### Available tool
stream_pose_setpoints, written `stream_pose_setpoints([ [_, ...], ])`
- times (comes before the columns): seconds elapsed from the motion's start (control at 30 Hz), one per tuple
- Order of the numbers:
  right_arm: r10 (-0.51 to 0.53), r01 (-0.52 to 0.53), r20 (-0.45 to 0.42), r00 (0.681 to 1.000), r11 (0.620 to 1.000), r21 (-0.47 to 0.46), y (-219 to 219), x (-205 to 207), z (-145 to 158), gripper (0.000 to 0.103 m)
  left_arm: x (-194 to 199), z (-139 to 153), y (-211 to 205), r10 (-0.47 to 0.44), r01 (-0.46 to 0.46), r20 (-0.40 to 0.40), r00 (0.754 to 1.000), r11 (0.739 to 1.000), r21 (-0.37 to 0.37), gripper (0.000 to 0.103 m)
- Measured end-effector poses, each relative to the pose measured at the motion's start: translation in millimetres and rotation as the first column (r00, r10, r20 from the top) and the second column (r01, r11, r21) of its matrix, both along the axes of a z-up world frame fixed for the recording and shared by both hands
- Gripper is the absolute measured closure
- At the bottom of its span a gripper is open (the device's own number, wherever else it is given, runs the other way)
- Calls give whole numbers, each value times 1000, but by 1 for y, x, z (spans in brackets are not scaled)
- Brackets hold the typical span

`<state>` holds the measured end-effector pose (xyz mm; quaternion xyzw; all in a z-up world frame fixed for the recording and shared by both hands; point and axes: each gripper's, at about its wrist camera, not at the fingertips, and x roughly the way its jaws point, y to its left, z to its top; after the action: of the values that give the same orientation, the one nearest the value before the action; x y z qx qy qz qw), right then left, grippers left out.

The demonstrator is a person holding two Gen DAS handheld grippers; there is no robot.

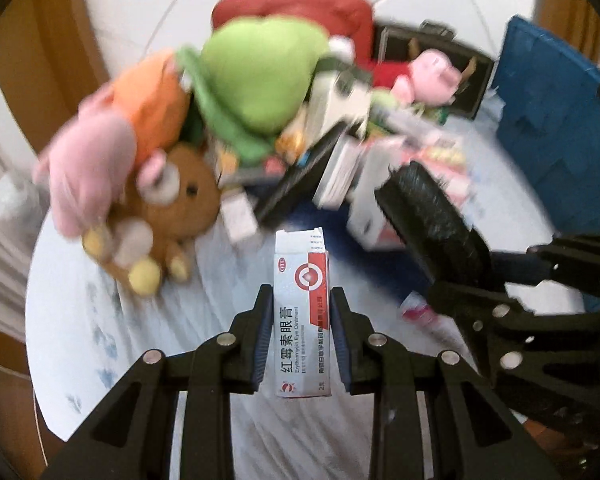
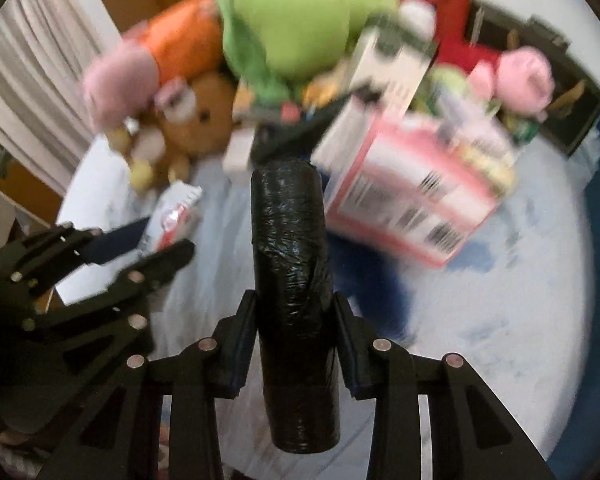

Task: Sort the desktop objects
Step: 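Carry the medicine box and black cylinder over the blue crate with both tools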

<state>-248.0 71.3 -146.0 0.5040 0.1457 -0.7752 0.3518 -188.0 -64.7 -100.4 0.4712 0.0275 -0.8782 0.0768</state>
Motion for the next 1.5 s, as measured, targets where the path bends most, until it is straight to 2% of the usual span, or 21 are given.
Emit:
stream_pose_setpoints([
  [0.03,-17,16,-24,1000,1000,-18,4,0,14,67,-16,-10,8,-14,14,-17,1000,1000,-6,76],
  [0.07,-34,33,-45,998,999,-29,4,0,25,67,-19,2,15,-31,31,-42,999,999,-12,76],
  [0.1,-34,33,-45,998,999,-29,4,0,25,67,-23,0,15,-44,44,-58,997,999,-11,76],
  [0.13,-72,67,-98,993,996,-53,20,-1,55,67,-25,5,23,-62,61,-80,995,998,-13,76],
  [0.2,-117,106,-147,982,991,-76,37,-1,83,67,-38,15,37,-103,101,-123,987,995,-22,76],
  [0.3,-192,173,-215,957,979,-106,69,-6,122,67,-48,43,66,-171,168,-184,968,985,-32,76],
  [0.33,-192,173,-215,957,979,-106,69,-6,122,67,-49,51,74,-182,179,-200,963,983,-34,76],
  [0.4,-276,247,-259,926,959,-140,107,-4,161,67,-55,70,96,-223,221,-242,944,975,-37,76],
  [0.6,-402,354,-339,851,914,-196,202,0,239,67,-79,133,172,-327,328,-331,885,943,-53,76],
  [0.73,-446,401,-368,816,895,-196,247,-10,263,67,-93,172,233,-397,402,-365,842,913,-68,76],
  [0.83,-494,458,-385,780,869,-186,326,-35,286,67,-106,200,289,-433,444,-388,813,893,-66,76],
  [0.9,-506,487,-399,765,859,-157,359,-49,289,67,-118,213,333,-470,494,-376,799,869,-38,76],
  [0.93,-506,487,-399,765,859,-157,359,-49,289,67,-124,215,350,-484,512,-360,798,859,-21,76],
  [1.03,-520,530,-353,778,845,-78,434,-92,277,67,-150,214,412,-516,539,-279,810,843,7,76],
  [1.1,-516,535,-305,801,844,-22,461,-115,259,67,-169,201,449,-536,553,-188,823,832,44,76],
  [1.17,-513,534,-280,811,845,-2,473,-120,252,67,-188,180,486,-567,570,-56,822,814,113,76],
  [1.23,-504,523,-203,840,851,52,500,-138,229,67,-198,162,508,-574,569,25,818,815,112,76],
  [1.33,-496,511,-139,857,853,110,522,-151,200,67,-205,137,537,-563,561,113,819,826,53,76],
  [1.37,-493,503,-105,864,856,119,530,-153,188,67,-209,128,543,-556,554,146,818,831,61,76],
  [1.5,-471,468,-19,882,868,165,542,-158,154,67,-214,106,555,-526,526,214,823,848,59,76],
])
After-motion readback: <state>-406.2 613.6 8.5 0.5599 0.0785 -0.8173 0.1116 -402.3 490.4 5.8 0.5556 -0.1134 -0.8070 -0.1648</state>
